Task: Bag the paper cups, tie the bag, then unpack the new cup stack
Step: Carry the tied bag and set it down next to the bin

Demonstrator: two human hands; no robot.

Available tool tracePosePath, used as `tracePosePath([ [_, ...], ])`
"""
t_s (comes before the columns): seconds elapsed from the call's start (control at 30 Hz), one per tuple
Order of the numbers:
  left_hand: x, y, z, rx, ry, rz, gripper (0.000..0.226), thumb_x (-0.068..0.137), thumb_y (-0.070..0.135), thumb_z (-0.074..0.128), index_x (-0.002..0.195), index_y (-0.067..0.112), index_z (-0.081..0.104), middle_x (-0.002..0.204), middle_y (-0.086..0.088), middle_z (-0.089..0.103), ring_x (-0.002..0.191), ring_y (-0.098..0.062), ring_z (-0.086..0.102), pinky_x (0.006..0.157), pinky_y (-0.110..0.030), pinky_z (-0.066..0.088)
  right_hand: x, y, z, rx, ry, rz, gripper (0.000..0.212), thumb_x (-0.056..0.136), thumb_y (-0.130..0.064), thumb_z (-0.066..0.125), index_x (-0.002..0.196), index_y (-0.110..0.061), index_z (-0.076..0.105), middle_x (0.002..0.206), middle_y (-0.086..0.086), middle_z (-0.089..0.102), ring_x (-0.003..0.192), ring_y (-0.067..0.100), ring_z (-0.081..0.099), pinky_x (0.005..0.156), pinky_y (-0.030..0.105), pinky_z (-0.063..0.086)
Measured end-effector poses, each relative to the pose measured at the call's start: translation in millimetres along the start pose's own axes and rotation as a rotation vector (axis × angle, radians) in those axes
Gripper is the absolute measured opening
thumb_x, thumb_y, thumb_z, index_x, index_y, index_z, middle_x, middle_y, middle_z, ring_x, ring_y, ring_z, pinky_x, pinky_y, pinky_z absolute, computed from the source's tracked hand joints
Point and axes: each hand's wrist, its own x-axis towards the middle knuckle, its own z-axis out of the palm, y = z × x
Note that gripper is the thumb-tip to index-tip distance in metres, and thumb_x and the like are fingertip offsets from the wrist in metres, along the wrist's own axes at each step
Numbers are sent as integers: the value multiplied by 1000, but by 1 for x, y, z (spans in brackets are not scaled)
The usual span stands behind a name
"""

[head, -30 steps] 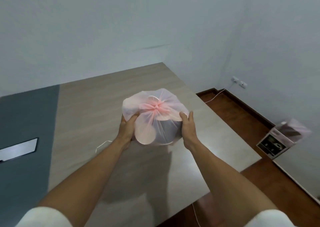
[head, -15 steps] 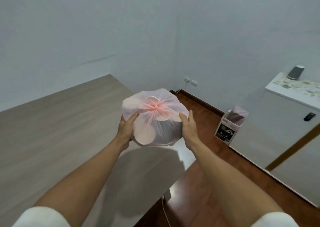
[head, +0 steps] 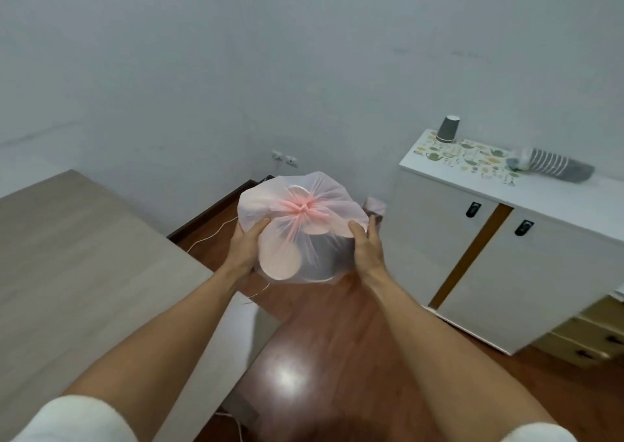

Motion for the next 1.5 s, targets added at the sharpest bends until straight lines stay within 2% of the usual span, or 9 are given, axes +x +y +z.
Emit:
tracePosePath([
  [0.2,59,-13,74,10,-63,-4,57,86,44,74,138,33,54,123,4,71,111,-20,69,93,-43,57,61,4,-44,-14,80,5,64,99,-29,57,157,-22,30,133,-13,44,121,7,44,102,24,34],
  [0.33,120,-17,116,25,-92,43,53,90,35,73,140,27,55,124,5,70,110,-12,68,85,-28,55,120,10,-53,-25,130,15,65,86,-42,59,145,-23,37,134,-3,53,120,17,53,102,34,43],
  [0.47,198,-24,146,27,-95,13,72,81,45,79,142,20,49,130,0,66,113,-17,68,98,-42,55,185,4,-51,-13,164,106,72,79,-49,58,140,-19,33,130,5,53,113,21,54,91,36,45],
  [0.57,257,-18,174,36,-28,-77,79,85,44,77,142,9,33,130,-3,54,109,-17,62,84,-35,55,248,-6,-43,-30,164,120,73,80,-50,59,143,-22,33,137,4,49,117,20,53,92,35,45],
  [0.8,391,-9,204,77,-44,-64,109,55,76,81,135,8,52,129,-9,64,112,-21,69,85,-38,61,377,-21,-17,-8,261,93,77,74,-56,59,142,-25,46,142,7,49,119,24,55,95,36,47],
  [1.07,494,-10,218,86,-30,-39,71,76,59,82,129,17,59,125,-4,70,111,-19,70,98,-49,56,490,-4,22,17,245,168,67,81,-50,53,144,-27,46,135,-2,61,126,22,54,116,50,35],
  [1.17,522,3,237,99,-120,26,25,98,26,65,121,17,68,118,-6,75,108,-19,72,92,-36,59,536,5,30,43,216,195,62,90,-41,53,148,-21,39,136,2,58,121,22,54,109,43,42],
  [1.27,563,2,252,62,-136,17,21,99,21,62,119,22,69,111,4,77,104,-13,73,81,-27,60,583,20,35,73,236,216,46,99,-27,52,141,-16,38,122,0,57,111,20,55,90,32,43],
  [1.5,678,-33,273,86,-85,-199,66,75,48,81,132,20,64,126,-5,71,110,-22,72,87,-40,60,680,52,55,94,294,358,45,90,-31,50,132,-17,46,123,8,60,111,29,56,87,38,44],
])
